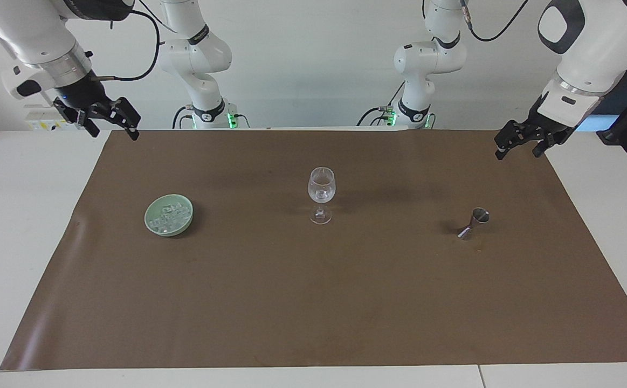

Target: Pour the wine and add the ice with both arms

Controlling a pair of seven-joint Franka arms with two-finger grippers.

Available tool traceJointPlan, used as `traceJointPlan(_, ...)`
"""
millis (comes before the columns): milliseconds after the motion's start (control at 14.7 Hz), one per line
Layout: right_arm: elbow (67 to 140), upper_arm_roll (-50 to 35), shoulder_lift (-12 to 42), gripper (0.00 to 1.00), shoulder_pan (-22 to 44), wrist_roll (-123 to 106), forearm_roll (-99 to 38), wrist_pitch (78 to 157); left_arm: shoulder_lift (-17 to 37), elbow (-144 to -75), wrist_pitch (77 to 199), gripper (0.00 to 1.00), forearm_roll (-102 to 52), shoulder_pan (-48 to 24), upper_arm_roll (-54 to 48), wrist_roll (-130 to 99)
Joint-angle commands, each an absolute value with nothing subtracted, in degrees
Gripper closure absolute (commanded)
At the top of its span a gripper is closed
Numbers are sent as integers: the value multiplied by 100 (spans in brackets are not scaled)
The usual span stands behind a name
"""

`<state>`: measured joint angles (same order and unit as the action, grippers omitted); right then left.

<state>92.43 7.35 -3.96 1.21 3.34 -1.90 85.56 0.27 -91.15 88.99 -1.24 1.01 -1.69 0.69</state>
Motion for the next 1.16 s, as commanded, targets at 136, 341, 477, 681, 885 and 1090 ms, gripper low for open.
traceJointPlan(136, 9202, 765, -396, 0, 149, 176, -176, 8499, 53, -8833, 8368, 0, -35, -132, 97, 237)
traceJointPlan(341, 9202, 765, -396, 0, 149, 176, -176, 8517, 26, -8921, 8358, 0, -35, -141, 97, 237)
traceJointPlan(477, 9202, 765, -396, 0, 149, 176, -176, 8534, 26, -8956, 8367, 0, -35, -132, 97, 229)
traceJointPlan(681, 9202, 765, -387, 0, 149, 158, -176, 8543, 35, -9009, 8437, 0, -35, -105, 97, 194)
traceJointPlan(885, 9202, 765, -387, 0, 158, 105, -167, 8543, 35, -9009, 8437, 0, -35, -123, 97, 185)
traceJointPlan(1090, 9202, 765, -378, 0, 158, 105, -167, 8543, 35, -9009, 8420, 0, -26, -123, 97, 202)
